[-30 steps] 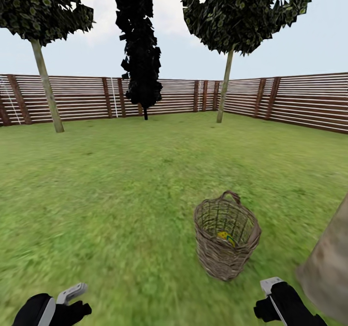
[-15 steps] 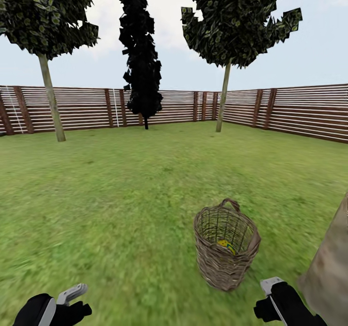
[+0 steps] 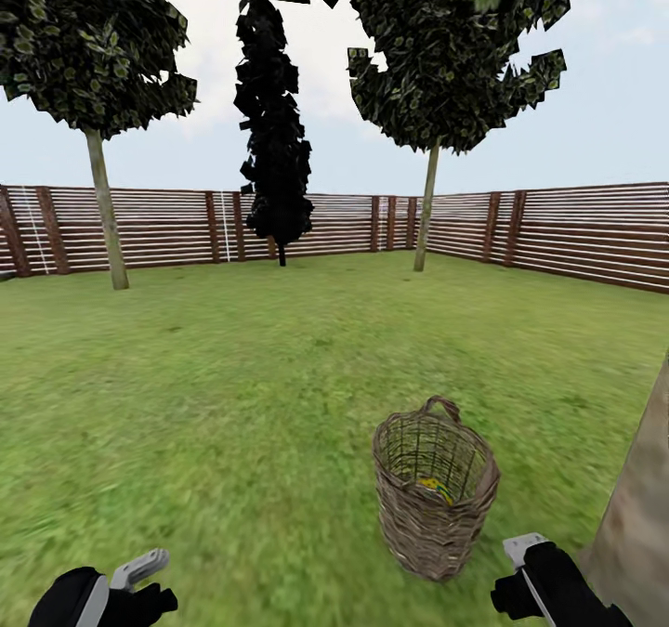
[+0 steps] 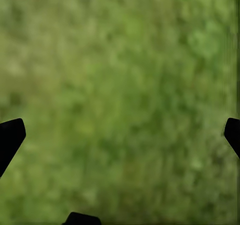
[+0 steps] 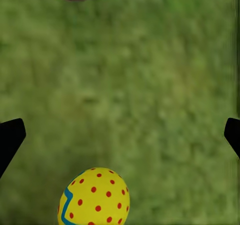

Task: Take the three Easter eggs out of the wicker basket on the lawn in the garden, then place them on the lawn next to a single tree (choose any tree) so that all three eggs are next to the same tree and none are left in the basket.

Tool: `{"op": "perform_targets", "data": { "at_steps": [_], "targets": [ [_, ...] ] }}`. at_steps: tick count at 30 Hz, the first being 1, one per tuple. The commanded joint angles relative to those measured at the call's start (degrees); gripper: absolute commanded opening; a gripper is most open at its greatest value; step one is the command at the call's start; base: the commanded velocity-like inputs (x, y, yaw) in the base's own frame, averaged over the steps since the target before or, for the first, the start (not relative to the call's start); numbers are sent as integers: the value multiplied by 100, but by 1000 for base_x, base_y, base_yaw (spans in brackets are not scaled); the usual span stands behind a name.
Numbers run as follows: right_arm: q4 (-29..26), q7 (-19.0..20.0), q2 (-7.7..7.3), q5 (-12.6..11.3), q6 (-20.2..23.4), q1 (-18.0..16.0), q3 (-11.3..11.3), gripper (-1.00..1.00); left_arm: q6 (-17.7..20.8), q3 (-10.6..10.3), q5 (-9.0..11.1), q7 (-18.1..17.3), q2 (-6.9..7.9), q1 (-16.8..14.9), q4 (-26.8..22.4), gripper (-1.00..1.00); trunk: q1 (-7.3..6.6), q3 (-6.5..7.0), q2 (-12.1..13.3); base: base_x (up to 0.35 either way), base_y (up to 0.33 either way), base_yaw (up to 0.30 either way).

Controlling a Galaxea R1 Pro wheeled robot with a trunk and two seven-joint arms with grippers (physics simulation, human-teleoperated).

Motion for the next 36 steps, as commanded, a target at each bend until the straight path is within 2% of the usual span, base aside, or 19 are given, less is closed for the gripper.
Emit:
{"op": "perform_targets", "data": {
  "at_steps": [1,4,9,12,17,25,30,36],
  "targets": [
    [-6,51,-7,58,23,-3,5,100,24,11,-11,-29,-4,-4,1,100,-4,16,-1,0,0,0],
    [-11,45,-24,59,23,-3,2,100,12,-8,-19,-39,-37,-5,19,100,-11,83,3,41,0,0],
    [-36,43,-46,57,23,-3,-14,100,11,-2,-21,-40,-5,-5,26,100,-24,193,10,125,0,0],
    [-18,43,-34,63,23,-3,-107,100,8,1,-24,-40,-4,-5,114,100,-32,260,14,205,0,0],
    [-14,39,-33,65,21,-3,-153,100,5,-6,-30,-41,-30,-5,297,100,-142,350,214,302,0,0],
    [-17,34,-46,74,15,-3,-158,100,3,-7,-24,-48,-38,-5,316,100,-318,493,535,23,33,0],
    [-17,34,-45,74,14,-3,-179,100,1,-15,-25,-49,-45,-5,316,100,-427,583,736,0,281,-11],
    [-21,43,-50,66,14,-3,-180,100,2,-24,-30,-47,-47,-5,325,100,-559,725,976,0,332,-201]
  ]
}}
